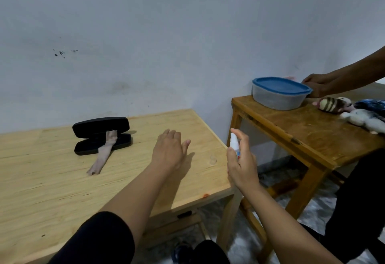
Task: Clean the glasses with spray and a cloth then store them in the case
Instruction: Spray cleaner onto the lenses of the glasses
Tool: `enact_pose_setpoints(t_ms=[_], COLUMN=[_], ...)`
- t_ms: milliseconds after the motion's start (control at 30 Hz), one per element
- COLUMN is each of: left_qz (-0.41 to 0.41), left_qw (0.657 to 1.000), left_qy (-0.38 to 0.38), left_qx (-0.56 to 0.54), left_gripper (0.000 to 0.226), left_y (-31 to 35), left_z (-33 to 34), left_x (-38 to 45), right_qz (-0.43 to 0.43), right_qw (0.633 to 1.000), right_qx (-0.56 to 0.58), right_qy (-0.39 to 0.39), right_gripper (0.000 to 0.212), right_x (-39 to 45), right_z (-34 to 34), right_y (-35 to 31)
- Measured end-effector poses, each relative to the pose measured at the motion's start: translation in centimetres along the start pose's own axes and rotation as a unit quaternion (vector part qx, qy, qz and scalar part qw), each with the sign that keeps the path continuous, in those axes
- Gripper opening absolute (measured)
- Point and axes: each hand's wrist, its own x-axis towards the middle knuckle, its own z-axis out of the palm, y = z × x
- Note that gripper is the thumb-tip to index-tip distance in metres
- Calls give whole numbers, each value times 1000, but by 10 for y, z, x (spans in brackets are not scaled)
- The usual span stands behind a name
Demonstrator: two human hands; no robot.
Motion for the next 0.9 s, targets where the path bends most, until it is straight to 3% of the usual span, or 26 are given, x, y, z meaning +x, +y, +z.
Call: enact_pose_setpoints(t_ms=[333,600,900], left_qz=[-66,-144,-286], left_qw=[993,975,932], left_qy=[44,96,135], left_qx=[85,139,178], left_gripper=[46,42,45], left_y=[-56,-121,-212], left_z=[-63,-136,-201], left_x=[-19,-78,-184], right_qz=[-52,-94,-157], right_qw=[998,989,960], right_qx=[40,89,162], right_qy=[-11,-68,-166], right_gripper=[43,44,39], right_x=[10,10,-20], right_z=[34,98,173], right_y=[-50,-97,-171])
